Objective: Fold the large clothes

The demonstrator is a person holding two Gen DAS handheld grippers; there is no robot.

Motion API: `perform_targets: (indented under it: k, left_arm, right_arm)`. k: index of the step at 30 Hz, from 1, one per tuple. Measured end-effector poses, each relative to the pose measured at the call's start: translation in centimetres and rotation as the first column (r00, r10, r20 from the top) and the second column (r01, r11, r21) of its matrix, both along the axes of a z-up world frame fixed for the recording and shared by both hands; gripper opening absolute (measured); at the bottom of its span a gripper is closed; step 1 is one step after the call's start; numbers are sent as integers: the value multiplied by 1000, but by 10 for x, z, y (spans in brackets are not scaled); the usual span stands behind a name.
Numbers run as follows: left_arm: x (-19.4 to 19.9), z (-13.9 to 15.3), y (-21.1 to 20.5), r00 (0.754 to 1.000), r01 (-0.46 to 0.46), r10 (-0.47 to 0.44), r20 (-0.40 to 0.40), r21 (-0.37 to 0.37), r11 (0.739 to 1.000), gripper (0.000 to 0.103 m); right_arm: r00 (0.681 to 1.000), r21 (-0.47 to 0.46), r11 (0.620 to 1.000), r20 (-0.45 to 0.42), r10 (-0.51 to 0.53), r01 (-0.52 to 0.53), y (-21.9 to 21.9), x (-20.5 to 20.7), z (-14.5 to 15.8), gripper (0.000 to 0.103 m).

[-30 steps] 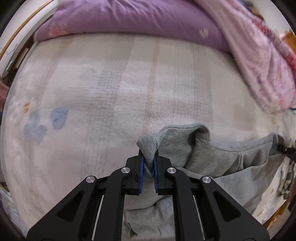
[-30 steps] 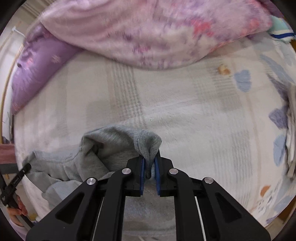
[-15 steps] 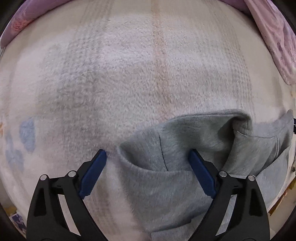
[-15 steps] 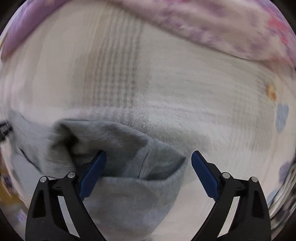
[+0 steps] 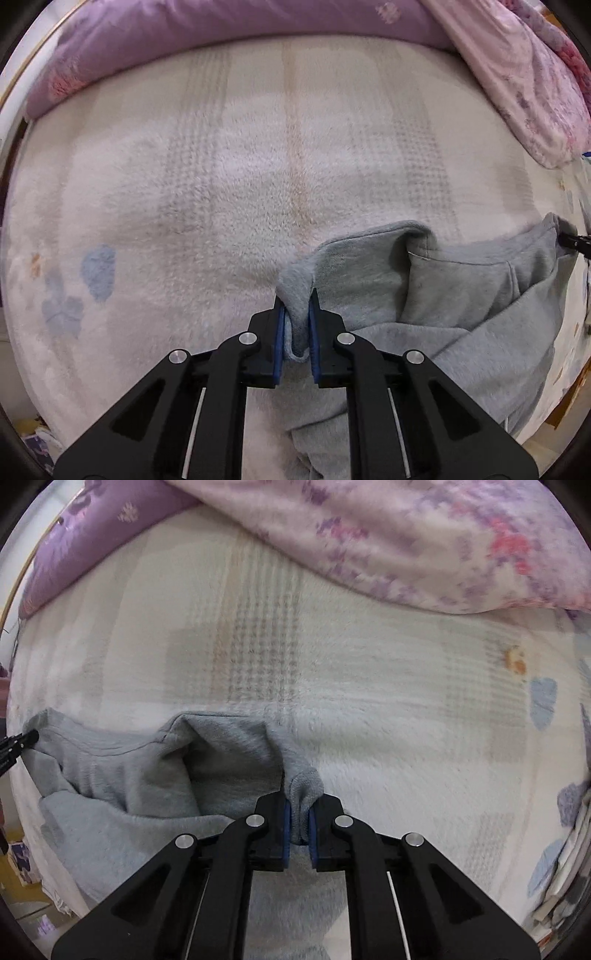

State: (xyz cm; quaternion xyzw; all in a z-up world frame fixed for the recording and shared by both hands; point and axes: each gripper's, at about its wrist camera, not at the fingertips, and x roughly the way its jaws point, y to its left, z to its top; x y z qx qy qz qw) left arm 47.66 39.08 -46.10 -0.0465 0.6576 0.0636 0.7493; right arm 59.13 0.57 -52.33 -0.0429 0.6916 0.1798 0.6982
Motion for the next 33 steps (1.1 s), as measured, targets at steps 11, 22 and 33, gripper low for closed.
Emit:
perform_targets:
  k: [11,22,33]
  left_arm:
    - [-50,80,-28,997,-34,28,67,91,995,11]
    - [-145,136,-60,991,-73,61,121,101,992,11]
    - [-245,123,-75,994,-109,108,17,55,993,10]
  right_arm:
    - [982,44,991,137,-131,126,-15,-43,83,6]
    - [971,120,985,193,-142,121,-39,-132,158,6]
    - [974,184,967,108,-199,177,-72,-235,166,7]
